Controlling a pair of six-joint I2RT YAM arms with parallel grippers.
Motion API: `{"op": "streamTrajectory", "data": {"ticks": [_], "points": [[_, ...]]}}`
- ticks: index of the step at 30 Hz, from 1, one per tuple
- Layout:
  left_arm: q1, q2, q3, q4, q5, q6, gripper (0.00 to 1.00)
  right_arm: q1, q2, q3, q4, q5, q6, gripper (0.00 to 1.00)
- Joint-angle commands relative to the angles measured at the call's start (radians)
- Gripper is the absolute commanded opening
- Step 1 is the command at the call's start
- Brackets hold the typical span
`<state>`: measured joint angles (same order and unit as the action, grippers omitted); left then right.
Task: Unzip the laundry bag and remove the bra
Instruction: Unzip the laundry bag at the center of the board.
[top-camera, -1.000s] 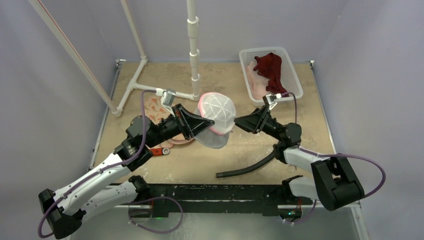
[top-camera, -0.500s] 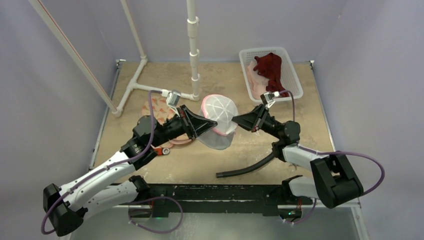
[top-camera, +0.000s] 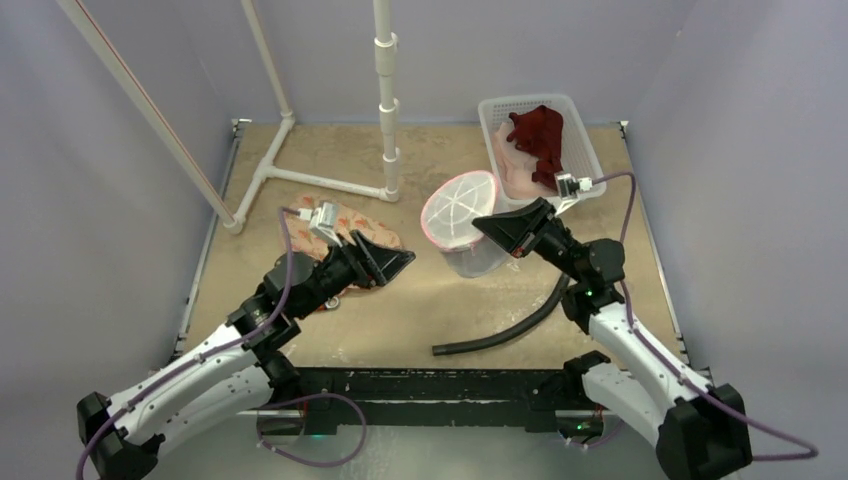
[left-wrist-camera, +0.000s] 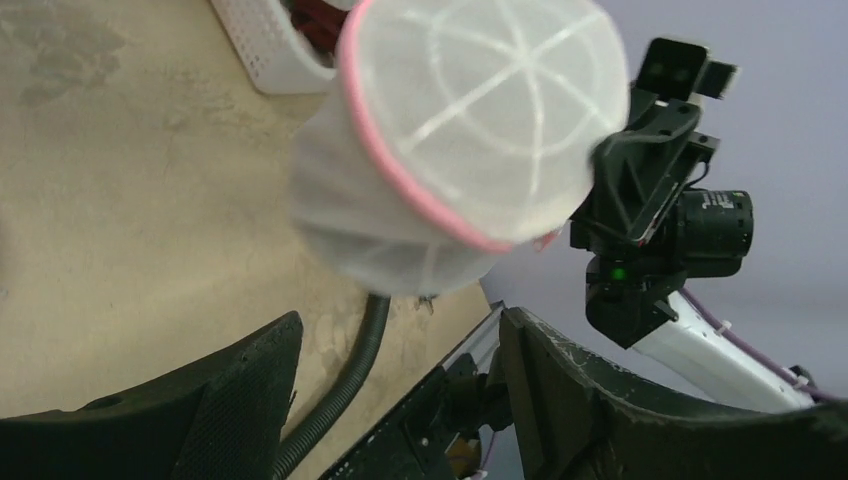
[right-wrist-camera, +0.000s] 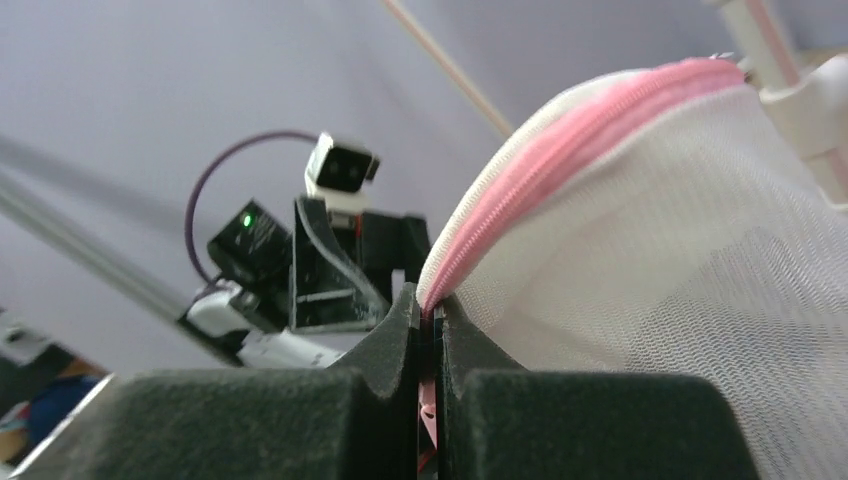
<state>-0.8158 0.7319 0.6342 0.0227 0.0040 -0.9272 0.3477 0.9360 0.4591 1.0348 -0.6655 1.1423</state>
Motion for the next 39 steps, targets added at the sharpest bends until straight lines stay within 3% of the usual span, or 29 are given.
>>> {"op": "streamTrajectory", "data": {"ticks": [1, 4, 7, 9, 12, 15, 34, 39], "points": [[-0.001, -0.089, -0.176, 0.152, -0.041, -0.259, 0.71, 0.010, -0.084, 0.029, -0.255, 0.201, -0.238, 0.00], [-0.076, -0.062, -0.239, 0.283, -0.097, -0.344, 0.71, 0.036, -0.119, 0.003, -0.286, 0.302, -0.246, 0.00], [-0.251, 0.026, -0.219, 0.369, -0.283, -0.339, 0.72, 0.072, -0.147, -0.011, -0.309, 0.388, -0.249, 0.00], [-0.291, 0.103, -0.215, 0.464, -0.330, -0.349, 0.72, 0.099, -0.158, -0.019, -0.308, 0.430, -0.241, 0.00], [-0.296, 0.198, -0.236, 0.660, -0.358, -0.389, 0.72, 0.134, -0.161, -0.036, -0.302, 0.472, -0.218, 0.00], [-0.298, 0.250, -0.234, 0.736, -0.402, -0.395, 0.72, 0.146, -0.163, -0.053, -0.298, 0.478, -0.200, 0.00], [-0.268, 0.473, -0.164, 0.798, -0.456, -0.482, 0.66, 0.199, -0.173, -0.115, -0.242, 0.485, -0.145, 0.00], [-0.243, 0.517, -0.153, 0.829, -0.428, -0.500, 0.60, 0.206, -0.181, -0.119, -0.252, 0.484, -0.149, 0.00]]}}
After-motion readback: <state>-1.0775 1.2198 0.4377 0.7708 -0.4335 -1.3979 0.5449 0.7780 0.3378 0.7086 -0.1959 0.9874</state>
